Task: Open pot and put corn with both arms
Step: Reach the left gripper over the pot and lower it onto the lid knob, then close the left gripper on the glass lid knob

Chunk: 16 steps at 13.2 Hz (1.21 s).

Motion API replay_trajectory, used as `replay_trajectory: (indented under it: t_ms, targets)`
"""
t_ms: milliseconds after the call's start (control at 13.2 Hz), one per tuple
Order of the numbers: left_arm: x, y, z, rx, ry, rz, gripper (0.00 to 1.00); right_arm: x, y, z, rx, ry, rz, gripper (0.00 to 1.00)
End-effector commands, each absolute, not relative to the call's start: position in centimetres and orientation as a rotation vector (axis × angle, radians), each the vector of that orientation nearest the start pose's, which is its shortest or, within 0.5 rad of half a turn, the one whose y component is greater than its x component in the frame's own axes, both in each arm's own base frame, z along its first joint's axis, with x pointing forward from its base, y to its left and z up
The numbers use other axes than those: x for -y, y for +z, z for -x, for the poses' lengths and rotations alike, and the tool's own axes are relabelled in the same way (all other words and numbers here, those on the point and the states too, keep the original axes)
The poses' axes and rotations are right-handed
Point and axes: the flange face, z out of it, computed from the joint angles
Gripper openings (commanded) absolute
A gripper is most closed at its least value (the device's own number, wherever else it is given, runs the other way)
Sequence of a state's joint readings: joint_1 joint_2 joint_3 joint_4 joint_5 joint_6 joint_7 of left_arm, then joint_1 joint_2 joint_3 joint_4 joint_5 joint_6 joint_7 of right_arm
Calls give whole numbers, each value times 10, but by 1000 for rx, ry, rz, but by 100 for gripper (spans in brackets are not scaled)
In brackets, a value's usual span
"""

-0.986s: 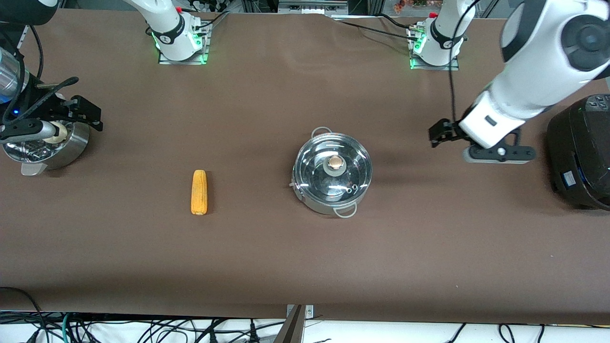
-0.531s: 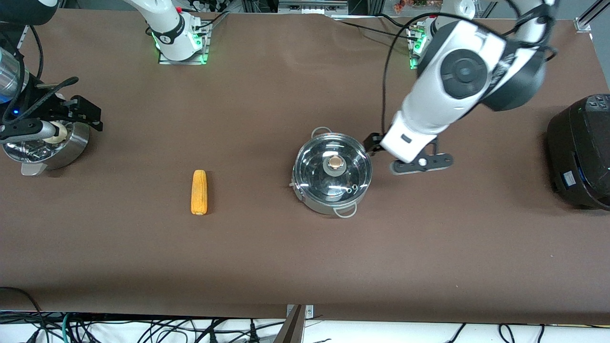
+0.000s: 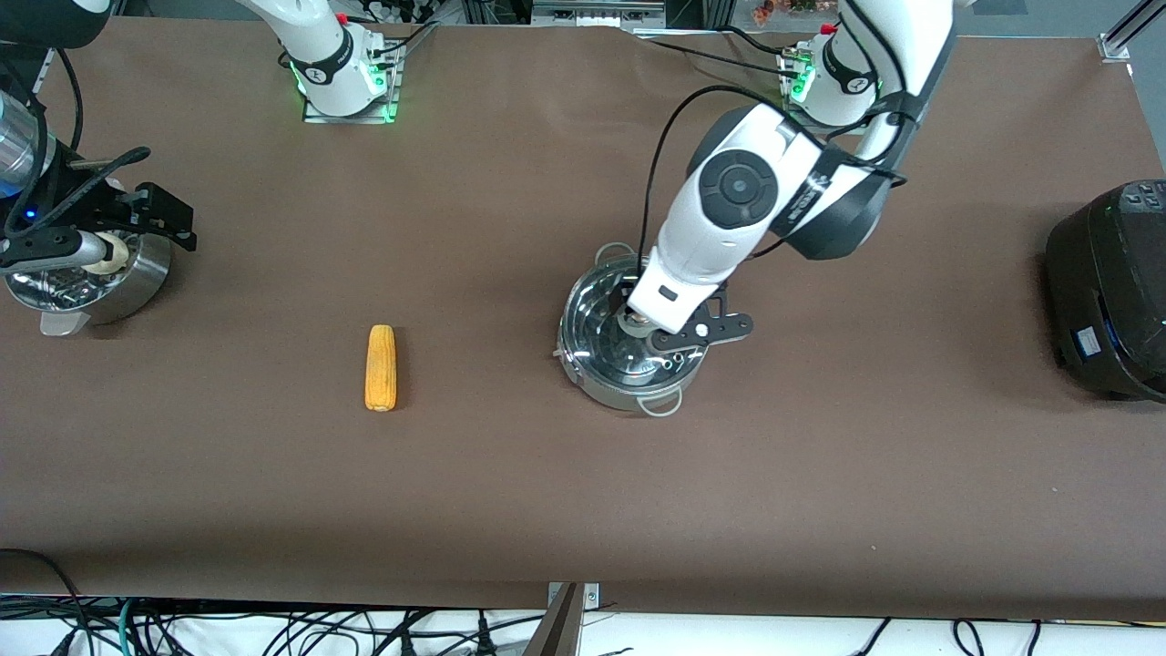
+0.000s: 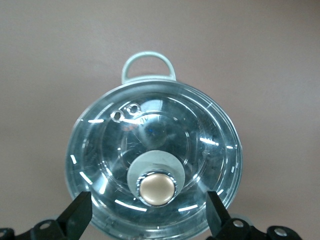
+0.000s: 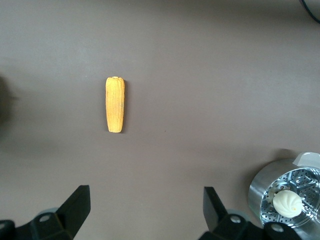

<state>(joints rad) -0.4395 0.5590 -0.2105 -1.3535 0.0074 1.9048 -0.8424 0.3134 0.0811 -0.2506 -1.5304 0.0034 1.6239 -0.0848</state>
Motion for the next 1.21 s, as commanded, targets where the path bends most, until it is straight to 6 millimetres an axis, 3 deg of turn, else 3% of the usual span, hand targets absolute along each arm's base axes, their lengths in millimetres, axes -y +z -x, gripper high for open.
replay_trajectory:
  t_ms: [0,455,758,1137]
  targets:
    - [426,386,-584,339,62,3146,100,-44,609,-584,232,-36,3135,100]
    - [432,363,-579,279,87,3115,100,-44,610,-584,232,-38,3135,100]
    - [432,352,-578,279,112,3109,91,-44,609,-584,232,-36,3135,100]
    - [431,349,-579,291,127,3110,41,-44,609,-584,232,-36,3135,100]
